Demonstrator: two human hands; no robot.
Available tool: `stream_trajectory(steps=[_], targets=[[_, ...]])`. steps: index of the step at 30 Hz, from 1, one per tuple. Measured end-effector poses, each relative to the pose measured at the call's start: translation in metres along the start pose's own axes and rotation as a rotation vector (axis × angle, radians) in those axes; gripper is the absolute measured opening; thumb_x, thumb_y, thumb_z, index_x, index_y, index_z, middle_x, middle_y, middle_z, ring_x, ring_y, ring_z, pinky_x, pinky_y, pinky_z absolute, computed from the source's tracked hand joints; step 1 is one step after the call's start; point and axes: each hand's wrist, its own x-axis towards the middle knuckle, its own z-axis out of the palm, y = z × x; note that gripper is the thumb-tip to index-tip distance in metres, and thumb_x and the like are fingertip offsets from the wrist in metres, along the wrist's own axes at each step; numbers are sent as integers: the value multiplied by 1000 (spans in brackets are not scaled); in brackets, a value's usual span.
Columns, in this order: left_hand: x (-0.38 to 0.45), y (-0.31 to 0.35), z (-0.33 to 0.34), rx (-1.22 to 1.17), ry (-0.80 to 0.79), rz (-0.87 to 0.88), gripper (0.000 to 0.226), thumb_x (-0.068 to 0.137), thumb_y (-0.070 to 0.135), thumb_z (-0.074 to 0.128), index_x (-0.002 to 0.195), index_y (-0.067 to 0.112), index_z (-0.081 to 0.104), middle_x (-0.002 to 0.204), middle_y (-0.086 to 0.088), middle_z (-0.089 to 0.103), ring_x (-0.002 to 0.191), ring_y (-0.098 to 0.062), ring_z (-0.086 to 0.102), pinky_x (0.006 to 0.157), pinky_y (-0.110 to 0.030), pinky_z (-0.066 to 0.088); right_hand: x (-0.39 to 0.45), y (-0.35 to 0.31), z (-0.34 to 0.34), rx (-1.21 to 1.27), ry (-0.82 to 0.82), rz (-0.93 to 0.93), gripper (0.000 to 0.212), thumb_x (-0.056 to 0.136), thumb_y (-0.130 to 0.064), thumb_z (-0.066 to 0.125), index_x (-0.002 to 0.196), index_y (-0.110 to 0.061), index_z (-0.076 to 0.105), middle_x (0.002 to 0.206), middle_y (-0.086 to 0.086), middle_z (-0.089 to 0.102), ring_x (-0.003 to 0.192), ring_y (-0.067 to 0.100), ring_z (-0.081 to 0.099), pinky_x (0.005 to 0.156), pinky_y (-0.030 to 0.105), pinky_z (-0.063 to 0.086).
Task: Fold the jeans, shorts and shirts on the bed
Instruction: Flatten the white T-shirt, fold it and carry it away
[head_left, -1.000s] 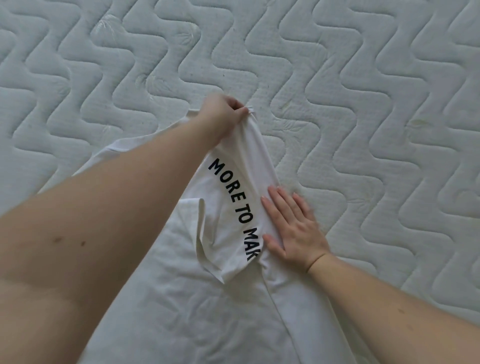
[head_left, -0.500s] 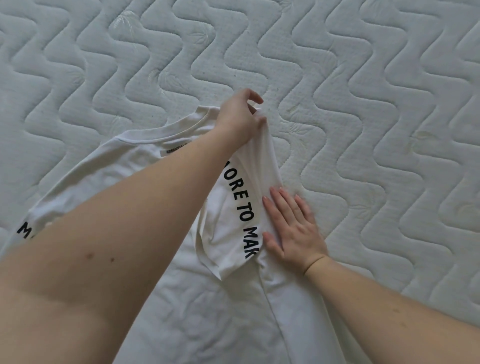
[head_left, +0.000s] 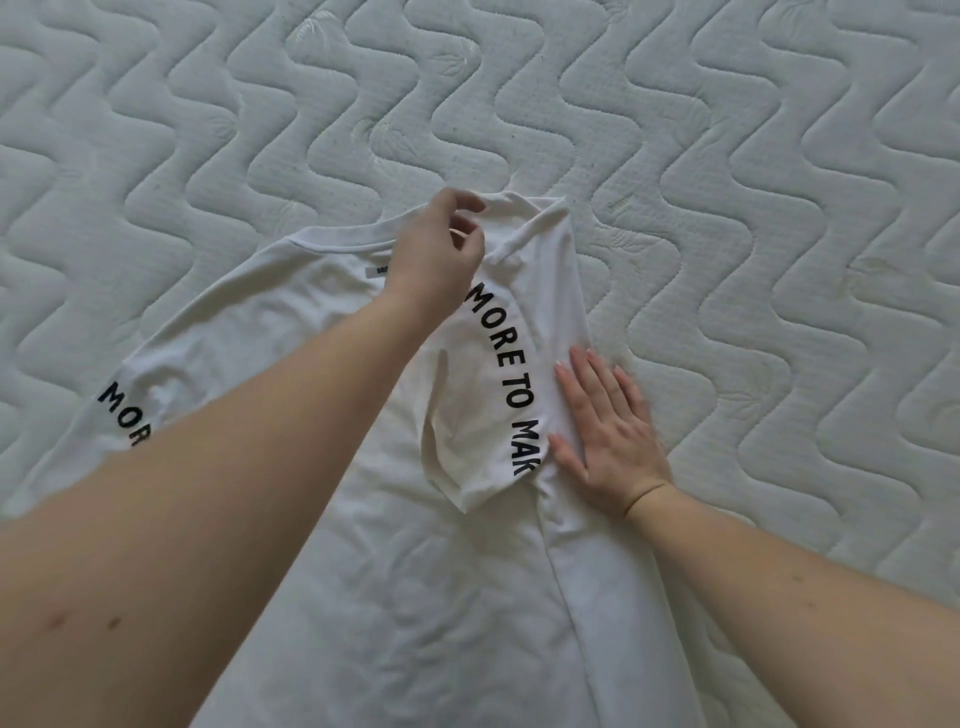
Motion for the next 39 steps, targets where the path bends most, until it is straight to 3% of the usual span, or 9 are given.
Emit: stream_trajectory(steps=[5, 12, 15, 20, 25, 31, 34, 37, 39], targets=[[-40, -59, -62, 143, -40, 15, 19, 91, 16, 57, 108, 24, 64, 96, 6, 67, 87, -11, 63, 83, -24, 49, 1, 1, 3, -62, -56, 13, 66, 93, -49, 31, 155, -25, 22, 162, 7, 16, 150, 19, 10, 122, 39, 3], [-129, -142, -129, 170, 45, -134, 27, 91, 14, 55, 116, 23, 60, 107, 4, 64, 97, -10, 58, 84, -22, 40, -1, -10, -6, -85, -109, 93, 64, 93, -49, 22, 154, -29, 22, 163, 4, 16, 149, 18, 12, 121, 37, 2], [-159, -171, -156, 166, 157, -155, 32, 90, 14, 55, 122, 21, 58, 115, 3, 60, 105, -12, 55, 86, -21, 36, 13, -24, -21, 58, -81, 273, 61, 90, -46, 24, 145, -26, 41, 154, 6, 32, 141, 24, 27, 117, 43, 15], [-181, -225, -206, 286, 488, -363, 53, 88, 22, 58, 138, 17, 43, 142, -10, 39, 127, -29, 42, 103, -40, 35, 55, -118, -37, 184, 224, 299, 45, 89, -29, 37, 125, -10, 56, 133, 13, 52, 122, 31, 43, 104, 39, 27], [-177, -271, -252, 354, 342, -710, 74, 88, 41, 61, 150, 23, 25, 150, -12, 32, 137, -34, 33, 110, -47, 26, 105, -257, -4, 641, -107, 89, 44, 96, -12, 45, 140, -13, 48, 141, 5, 50, 131, 19, 44, 111, 28, 28], [-174, -297, -285, 400, 181, -864, 43, 76, 47, 73, 112, 25, 60, 134, -14, 42, 126, -36, 41, 104, -46, 33, 157, -334, 26, 1009, -356, 332, 55, 97, -23, 34, 151, -28, 30, 152, -12, 36, 136, 5, 34, 106, 24, 23], [-173, -301, -296, 376, 116, -768, 24, 82, 42, 70, 94, 25, 60, 121, -12, 57, 114, -34, 53, 99, -44, 42, 184, -340, 26, 1059, -401, 409, 39, 85, -29, 37, 121, -31, 53, 118, -17, 54, 105, 1, 46, 92, 24, 33], [-176, -296, -300, 278, 131, -613, 24, 91, 40, 61, 92, 17, 52, 101, -9, 62, 89, -28, 53, 75, -35, 40, 205, -342, 31, 1138, -385, 470, 39, 87, -17, 38, 119, -1, 53, 126, 6, 60, 120, 19, 53, 107, 39, 38], [-178, -284, -303, 267, 148, -550, 26, 93, 42, 57, 94, 17, 51, 94, -6, 58, 83, -25, 49, 69, -33, 33, 212, -342, 32, 1245, -364, 530, 38, 92, -15, 41, 122, 2, 55, 131, 11, 57, 123, 22, 53, 113, 40, 35]])
